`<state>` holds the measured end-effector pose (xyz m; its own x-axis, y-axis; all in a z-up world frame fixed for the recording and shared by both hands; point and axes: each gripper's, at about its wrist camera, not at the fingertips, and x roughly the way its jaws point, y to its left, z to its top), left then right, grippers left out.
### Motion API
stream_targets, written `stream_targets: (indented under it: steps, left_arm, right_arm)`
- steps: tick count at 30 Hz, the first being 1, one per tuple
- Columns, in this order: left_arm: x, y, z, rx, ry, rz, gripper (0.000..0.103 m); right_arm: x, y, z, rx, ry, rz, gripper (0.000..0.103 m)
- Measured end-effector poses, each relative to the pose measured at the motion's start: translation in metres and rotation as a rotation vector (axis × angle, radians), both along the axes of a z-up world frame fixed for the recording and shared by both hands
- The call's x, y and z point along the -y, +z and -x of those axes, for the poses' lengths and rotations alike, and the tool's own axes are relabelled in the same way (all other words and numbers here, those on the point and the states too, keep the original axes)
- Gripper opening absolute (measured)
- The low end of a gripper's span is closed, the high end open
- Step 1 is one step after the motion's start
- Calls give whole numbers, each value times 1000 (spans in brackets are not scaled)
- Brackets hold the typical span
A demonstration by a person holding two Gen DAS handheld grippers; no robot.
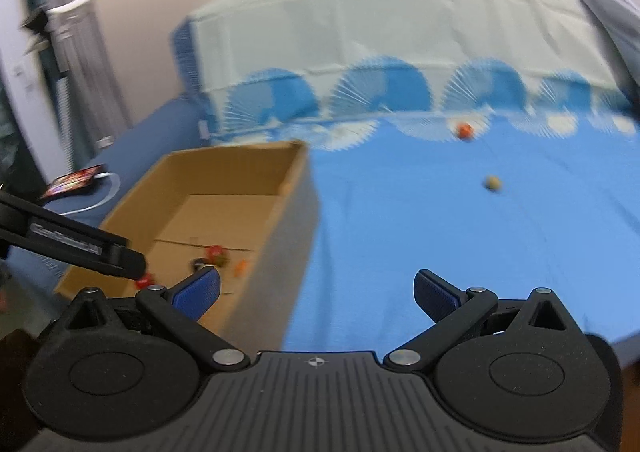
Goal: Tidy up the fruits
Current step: 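Grasp the small orange on the bed with the left gripper while the right grasps the yellow pear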
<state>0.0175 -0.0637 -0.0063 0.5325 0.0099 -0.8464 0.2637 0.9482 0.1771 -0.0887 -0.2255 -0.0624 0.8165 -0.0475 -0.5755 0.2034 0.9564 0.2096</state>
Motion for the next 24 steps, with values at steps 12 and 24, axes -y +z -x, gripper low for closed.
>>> stream_targets:
  steps: [12, 24]
  left_arm:
    - [93, -21, -74, -91, -66, -25, 103]
    - [179, -60, -168, -170, -76, -69, 103]
  right_arm:
    - [165, -87, -126, -60, -322, 79, 102]
    - [262, -179, -264, -65, -406, 135, 62]
